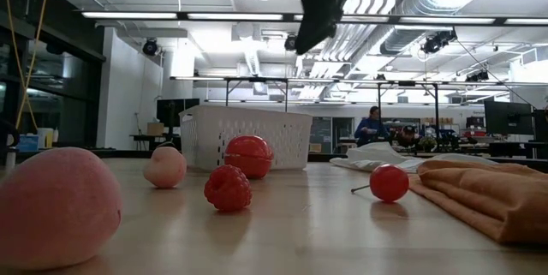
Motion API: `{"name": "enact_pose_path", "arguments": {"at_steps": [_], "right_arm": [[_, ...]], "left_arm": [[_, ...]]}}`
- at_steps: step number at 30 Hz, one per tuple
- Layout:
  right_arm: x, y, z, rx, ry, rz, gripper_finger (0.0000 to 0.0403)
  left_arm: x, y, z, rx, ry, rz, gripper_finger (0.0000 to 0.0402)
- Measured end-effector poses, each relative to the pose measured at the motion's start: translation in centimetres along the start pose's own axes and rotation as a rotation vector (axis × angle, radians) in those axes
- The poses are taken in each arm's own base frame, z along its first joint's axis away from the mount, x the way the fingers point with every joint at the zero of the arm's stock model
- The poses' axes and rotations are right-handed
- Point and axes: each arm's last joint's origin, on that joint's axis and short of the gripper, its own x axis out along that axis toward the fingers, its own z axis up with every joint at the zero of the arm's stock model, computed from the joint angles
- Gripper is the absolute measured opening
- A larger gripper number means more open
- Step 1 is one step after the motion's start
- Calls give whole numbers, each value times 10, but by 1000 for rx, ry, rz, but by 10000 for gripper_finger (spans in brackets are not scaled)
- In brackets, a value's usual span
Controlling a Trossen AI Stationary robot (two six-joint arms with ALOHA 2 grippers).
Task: Pick and placing Produce into tupperware
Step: Put the red cherry in the basket
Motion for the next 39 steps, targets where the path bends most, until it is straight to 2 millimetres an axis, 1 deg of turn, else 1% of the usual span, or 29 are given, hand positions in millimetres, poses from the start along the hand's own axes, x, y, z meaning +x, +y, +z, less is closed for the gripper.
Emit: {"name": "enact_pose_path", "arguments": {"at_steps": [3,6,9,17,21,25,31,35,39], "right_arm": [[-16,8,-3,0,-5,9,124],[-27,19,-5,-3,-15,29,124],[-34,35,-7,-7,-27,55,124],[-42,92,-16,-73,1,135,124],[-45,116,-22,-114,7,122,124],[-49,137,-28,-134,11,151,124],[-44,163,-37,-174,44,163,124],[-33,180,-43,-214,80,174,124],[-17,196,-49,-253,130,175,124]], "left_arm": [[0,-1,4,-2,-43,-7,3],[0,-1,9,-1,-89,-15,3],[-1,-2,12,0,-125,-23,3],[-1,-4,14,1,-136,-76,3],[-1,-4,14,1,-135,-76,3],[-1,-4,14,-2,-135,-75,3],[-1,-4,13,-110,-130,-82,3],[-1,-3,12,-157,-114,-82,3],[-1,-3,11,-195,-98,-80,3]]}}
